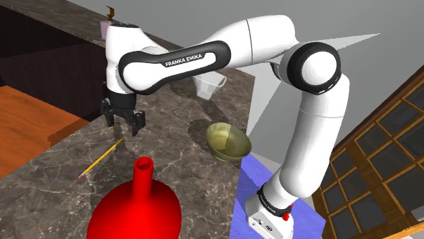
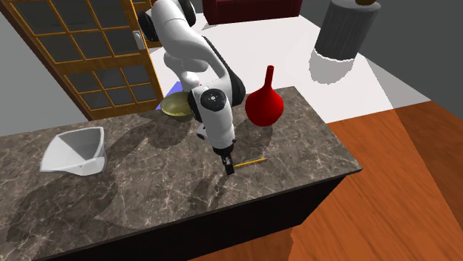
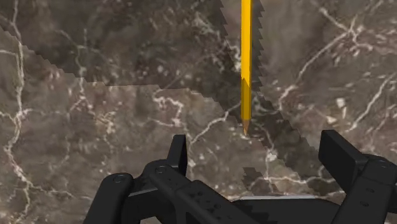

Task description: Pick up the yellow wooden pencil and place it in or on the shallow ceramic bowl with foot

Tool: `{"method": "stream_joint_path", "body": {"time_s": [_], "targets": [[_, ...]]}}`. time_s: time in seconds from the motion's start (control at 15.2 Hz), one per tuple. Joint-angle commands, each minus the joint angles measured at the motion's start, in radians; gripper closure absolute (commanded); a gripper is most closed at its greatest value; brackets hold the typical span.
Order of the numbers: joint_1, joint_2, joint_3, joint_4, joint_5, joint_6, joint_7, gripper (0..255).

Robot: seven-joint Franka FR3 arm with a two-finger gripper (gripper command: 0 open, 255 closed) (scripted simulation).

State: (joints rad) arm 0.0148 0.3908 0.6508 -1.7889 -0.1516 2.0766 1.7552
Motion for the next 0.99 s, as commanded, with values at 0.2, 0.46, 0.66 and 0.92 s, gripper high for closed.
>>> {"method": "stream_joint_path", "body": {"time_s": [0.2, 0.46, 0.66, 0.92], "targets": [[0.014, 0.036, -0.015, -0.024, -0.025, 0.056, 0.022, 0], [0.018, 0.046, -0.019, -0.033, -0.032, 0.074, 0.027, 0], [0.018, 0.046, -0.019, -0.033, -0.032, 0.074, 0.027, 0], [0.018, 0.046, -0.018, -0.033, -0.032, 0.073, 0.027, 255]]}}
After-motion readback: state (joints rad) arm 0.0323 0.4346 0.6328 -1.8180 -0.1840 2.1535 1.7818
